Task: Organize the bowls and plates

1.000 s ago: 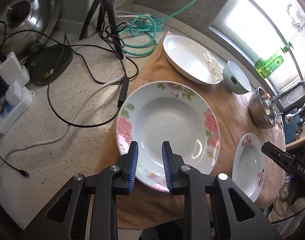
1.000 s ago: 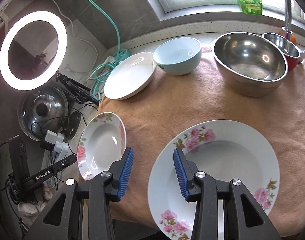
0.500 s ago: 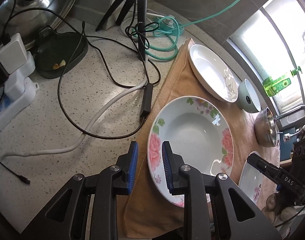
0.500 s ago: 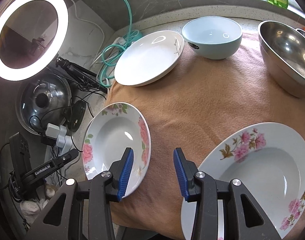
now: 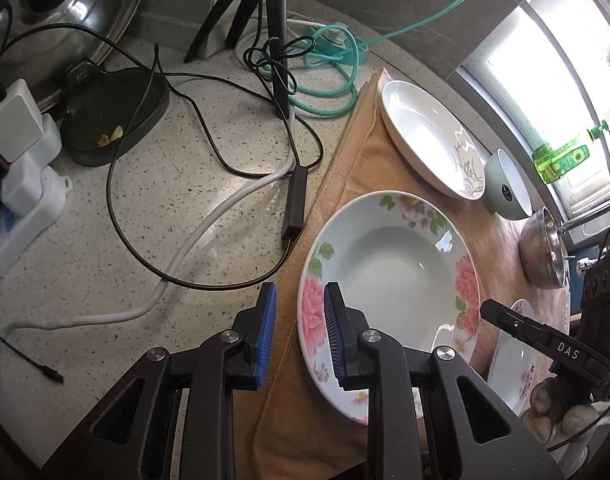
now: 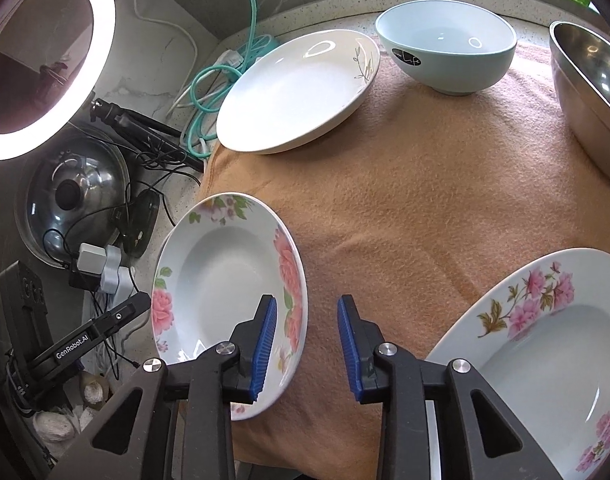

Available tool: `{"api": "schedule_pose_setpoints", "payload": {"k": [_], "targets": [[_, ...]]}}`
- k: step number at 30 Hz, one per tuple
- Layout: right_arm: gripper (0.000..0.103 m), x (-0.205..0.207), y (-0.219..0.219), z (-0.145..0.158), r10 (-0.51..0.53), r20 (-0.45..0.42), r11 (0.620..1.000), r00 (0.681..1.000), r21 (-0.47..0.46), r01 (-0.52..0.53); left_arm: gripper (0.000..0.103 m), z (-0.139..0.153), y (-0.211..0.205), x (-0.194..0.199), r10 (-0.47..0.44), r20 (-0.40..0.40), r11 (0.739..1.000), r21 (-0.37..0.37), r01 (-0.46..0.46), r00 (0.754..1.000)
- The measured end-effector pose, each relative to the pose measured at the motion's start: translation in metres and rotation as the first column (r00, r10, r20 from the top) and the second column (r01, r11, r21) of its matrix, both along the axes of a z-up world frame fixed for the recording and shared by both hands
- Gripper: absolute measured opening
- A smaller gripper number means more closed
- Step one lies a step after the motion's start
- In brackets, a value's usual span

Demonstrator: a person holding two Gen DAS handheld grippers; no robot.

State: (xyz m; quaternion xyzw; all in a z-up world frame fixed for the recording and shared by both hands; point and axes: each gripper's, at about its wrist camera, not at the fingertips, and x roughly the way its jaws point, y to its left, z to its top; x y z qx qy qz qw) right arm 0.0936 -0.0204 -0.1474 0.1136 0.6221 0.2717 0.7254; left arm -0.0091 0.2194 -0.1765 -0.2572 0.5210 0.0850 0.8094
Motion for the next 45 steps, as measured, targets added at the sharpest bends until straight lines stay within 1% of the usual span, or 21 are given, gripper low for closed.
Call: {"api": "schedule_pose_setpoints", "payload": {"k": [6,9,11,14,16,19,21,24,28,34,37,45], "targets": [[0.027,0.001,0.007,-0.005,0.02,-0.01,1.0,1.0,-0.009,-0.02,0.023,-0.004,-0.001,0.002,-0.008,-0.006,1.0,-0.007,0.008,1.0],[0.023,0.002,0.009,-0.008,0.022,-0.016,1.0,1.0,-0.012,-0.023,0.022,-0.006,-0.002,0.003,-0.018,-0.014,1.0,-0.01,0.018,1.0],[0.019,0.002,0.009,-0.009,0.023,-0.02,1.0,1.0,-0.011,-0.024,0.022,-0.008,-0.003,0.004,-0.022,-0.019,1.0,-0.014,0.021,1.0],[0.017,0.003,0.009,-0.01,0.025,-0.019,1.0,1.0,-0.012,-0.025,0.022,-0.011,-0.003,0.005,-0.025,-0.025,1.0,-0.014,0.024,0.999],[0.016,0.004,0.009,-0.01,0.026,-0.02,1.0,0.999,-0.012,-0.026,0.016,-0.012,-0.002,0.005,-0.025,-0.025,1.0,-0.016,0.025,0.999],[0.015,0.005,0.009,-0.012,0.028,-0.025,1.0,0.999,-0.014,-0.028,0.015,-0.013,-0.003,0.006,-0.031,-0.028,0.999,-0.019,0.031,0.999],[0.014,0.005,0.01,-0.013,0.029,-0.029,0.999,0.999,-0.013,-0.029,0.011,-0.014,-0.003,0.006,-0.034,-0.028,0.999,-0.031,0.033,0.999],[0.013,0.005,0.011,-0.014,0.033,-0.032,0.999,0.999,-0.008,-0.033,0.01,-0.015,-0.003,0.006,-0.022,-0.023,0.999,-0.044,0.021,0.999],[0.009,0.005,0.014,-0.014,0.043,-0.033,0.999,0.999,-0.003,-0.043,0.01,-0.015,-0.003,0.007,-0.03,-0.025,0.999,-0.037,0.029,0.999],[0.009,0.006,0.014,-0.015,0.038,-0.041,0.999,0.998,0.003,-0.038,0.01,-0.014,-0.003,0.007,-0.019,-0.027,0.999,-0.037,0.018,0.999],[0.009,0.005,0.014,-0.014,0.038,-0.036,0.999,0.999,-0.004,-0.039,0.01,-0.014,-0.002,0.006,0.002,-0.023,0.999,-0.053,-0.003,1.0],[0.009,0.004,0.013,-0.013,0.018,-0.034,1.0,0.999,-0.002,-0.018,0.01,-0.013,-0.001,0.005,0.016,-0.012,0.998,-0.068,-0.016,1.0]]}}
